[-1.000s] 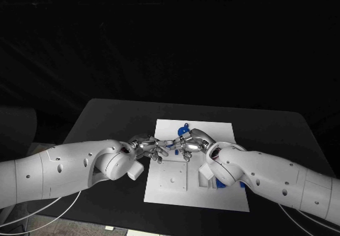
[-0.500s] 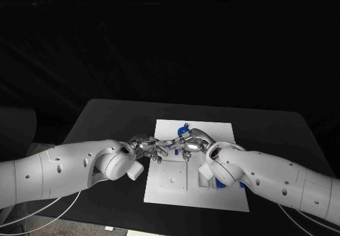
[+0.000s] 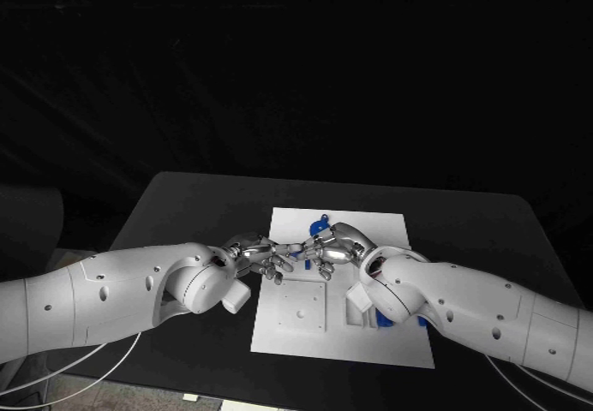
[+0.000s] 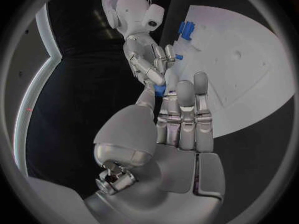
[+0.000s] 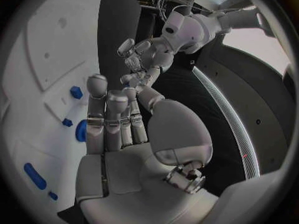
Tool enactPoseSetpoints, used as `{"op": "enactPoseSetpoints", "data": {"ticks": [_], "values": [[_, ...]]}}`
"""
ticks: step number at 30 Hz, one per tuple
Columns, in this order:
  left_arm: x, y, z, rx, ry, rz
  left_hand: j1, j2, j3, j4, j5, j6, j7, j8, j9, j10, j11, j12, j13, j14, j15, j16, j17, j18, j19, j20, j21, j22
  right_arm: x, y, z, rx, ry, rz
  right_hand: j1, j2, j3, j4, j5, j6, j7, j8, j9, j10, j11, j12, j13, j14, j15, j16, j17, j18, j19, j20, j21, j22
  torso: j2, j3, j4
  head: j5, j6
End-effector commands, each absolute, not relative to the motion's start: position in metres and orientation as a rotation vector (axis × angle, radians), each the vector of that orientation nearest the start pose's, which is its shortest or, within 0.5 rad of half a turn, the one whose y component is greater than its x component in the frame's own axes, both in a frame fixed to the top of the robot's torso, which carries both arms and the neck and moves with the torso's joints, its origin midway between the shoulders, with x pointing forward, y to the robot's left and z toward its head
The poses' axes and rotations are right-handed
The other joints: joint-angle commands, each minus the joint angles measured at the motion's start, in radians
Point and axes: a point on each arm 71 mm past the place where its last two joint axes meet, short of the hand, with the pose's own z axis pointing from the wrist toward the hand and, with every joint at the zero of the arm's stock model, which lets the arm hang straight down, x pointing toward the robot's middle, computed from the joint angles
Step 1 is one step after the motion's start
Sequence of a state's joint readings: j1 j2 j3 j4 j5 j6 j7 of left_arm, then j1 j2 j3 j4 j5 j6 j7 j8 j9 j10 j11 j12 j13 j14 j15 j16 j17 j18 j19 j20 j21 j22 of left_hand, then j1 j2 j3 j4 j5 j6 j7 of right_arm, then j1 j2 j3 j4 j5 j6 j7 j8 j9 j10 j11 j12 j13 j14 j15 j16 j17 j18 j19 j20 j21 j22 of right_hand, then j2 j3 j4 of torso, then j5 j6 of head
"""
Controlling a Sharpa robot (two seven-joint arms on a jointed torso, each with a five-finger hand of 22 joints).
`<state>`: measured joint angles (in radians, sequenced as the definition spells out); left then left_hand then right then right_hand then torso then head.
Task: Assemble the parts on the task board
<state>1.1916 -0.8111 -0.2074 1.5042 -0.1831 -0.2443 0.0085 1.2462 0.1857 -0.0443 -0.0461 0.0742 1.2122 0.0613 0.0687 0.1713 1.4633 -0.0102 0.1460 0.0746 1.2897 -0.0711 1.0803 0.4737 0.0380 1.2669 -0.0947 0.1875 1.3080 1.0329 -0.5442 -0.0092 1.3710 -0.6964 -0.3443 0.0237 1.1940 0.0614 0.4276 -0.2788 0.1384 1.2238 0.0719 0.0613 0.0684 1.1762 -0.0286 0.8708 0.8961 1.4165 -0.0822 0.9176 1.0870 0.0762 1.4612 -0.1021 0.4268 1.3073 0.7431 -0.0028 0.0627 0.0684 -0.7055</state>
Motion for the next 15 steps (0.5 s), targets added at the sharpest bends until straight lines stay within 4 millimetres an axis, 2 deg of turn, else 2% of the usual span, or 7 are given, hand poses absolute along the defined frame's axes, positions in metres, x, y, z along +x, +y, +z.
{"op": "enactPoseSetpoints", "data": {"ticks": [1,6,8,12,15], "values": [[0.4560,0.1973,-0.2653,-1.111,2.013,-1.189,0.063,0.064,0.063,-0.069,0.003,0.018,-0.018,-0.001,0.001,0.007,-0.003,0.002,-0.001,-0.004,-0.004,0.001,0.000,-0.011,0.005,0.000,0.004,0.011,0.4672,-0.0873,-0.2625,0.573,1.885,1.250,-0.011,-0.006,0.020,0.002,-0.007,0.017,-0.014,0.004,0.085,0.006,-0.005,0.005,0.008,0.001,-0.008,0.007,0.003,-0.004,-0.005,-0.008,0.010,0.050,0.000,0.0001,0.0005,0.000,0.000],[0.4560,0.1971,-0.2653,-1.122,2.010,-1.193,0.057,0.056,0.054,-0.062,0.001,0.004,-0.014,-0.002,-0.007,0.000,0.000,-0.001,-0.001,-0.005,-0.001,-0.005,-0.005,-0.010,0.004,0.002,0.002,0.009,0.4671,-0.0874,-0.2624,0.572,1.883,1.244,-0.014,-0.009,0.028,0.000,-0.013,0.020,-0.017,0.003,0.118,0.014,-0.007,0.002,0.010,0.002,-0.010,0.006,0.004,-0.008,-0.004,-0.010,0.019,0.051,0.000,-0.0003,0.0006,-0.001,-0.002],[0.4559,0.1972,-0.2654,-1.125,2.010,-1.193,0.047,0.044,0.040,-0.052,-0.018,-0.003,-0.013,-0.002,-0.012,-0.008,0.003,-0.006,-0.002,-0.003,0.001,-0.007,-0.007,-0.009,0.004,0.004,0.001,0.008,0.4671,-0.0876,-0.2623,0.574,1.882,1.243,-0.015,-0.010,0.033,0.000,-0.016,0.018,-0.018,0.003,0.134,0.017,-0.008,0.002,0.013,0.003,-0.010,0.007,0.005,-0.009,-0.004,-0.011,0.024,0.052,0.000,-0.0002,0.0006,-0.001,-0.002],[0.4559,0.1978,-0.2656,-1.131,2.009,-1.188,0.048,0.018,0.001,-0.026,-0.021,-0.014,-0.010,0.000,-0.028,-0.017,0.006,-0.013,-0.003,-0.003,0.003,-0.011,-0.010,-0.006,0.005,0.007,-0.003,0.003,0.4671,-0.0880,-0.2622,0.582,1.879,1.244,-0.017,-0.011,0.038,0.000,-0.017,0.017,-0.018,0.004,0.148,0.019,-0.008,0.003,0.018,0.004,-0.011,0.008,0.006,-0.010,-0.005,-0.011,0.027,0.052,0.001,-0.0001,0.0004,-0.002,-0.002],[0.4560,0.1983,-0.2659,-1.135,2.011,-1.181,0.063,0.013,-0.016,-0.012,-0.022,-0.013,-0.010,0.000,-0.041,-0.019,0.007,-0.015,-0.003,-0.003,0.004,-0.012,-0.013,-0.006,0.007,0.008,-0.006,0.000,0.4666,-0.0880,-0.2620,0.599,1.880,1.253,-0.020,-0.013,0.040,0.000,-0.006,0.018,-0.019,0.003,0.155,0.021,-0.008,0.003,0.019,0.004,-0.011,0.009,0.008,-0.011,-0.004,-0.012,0.030,0.052,0.000,0.0001,0.0004,-0.001,-0.003]]}}
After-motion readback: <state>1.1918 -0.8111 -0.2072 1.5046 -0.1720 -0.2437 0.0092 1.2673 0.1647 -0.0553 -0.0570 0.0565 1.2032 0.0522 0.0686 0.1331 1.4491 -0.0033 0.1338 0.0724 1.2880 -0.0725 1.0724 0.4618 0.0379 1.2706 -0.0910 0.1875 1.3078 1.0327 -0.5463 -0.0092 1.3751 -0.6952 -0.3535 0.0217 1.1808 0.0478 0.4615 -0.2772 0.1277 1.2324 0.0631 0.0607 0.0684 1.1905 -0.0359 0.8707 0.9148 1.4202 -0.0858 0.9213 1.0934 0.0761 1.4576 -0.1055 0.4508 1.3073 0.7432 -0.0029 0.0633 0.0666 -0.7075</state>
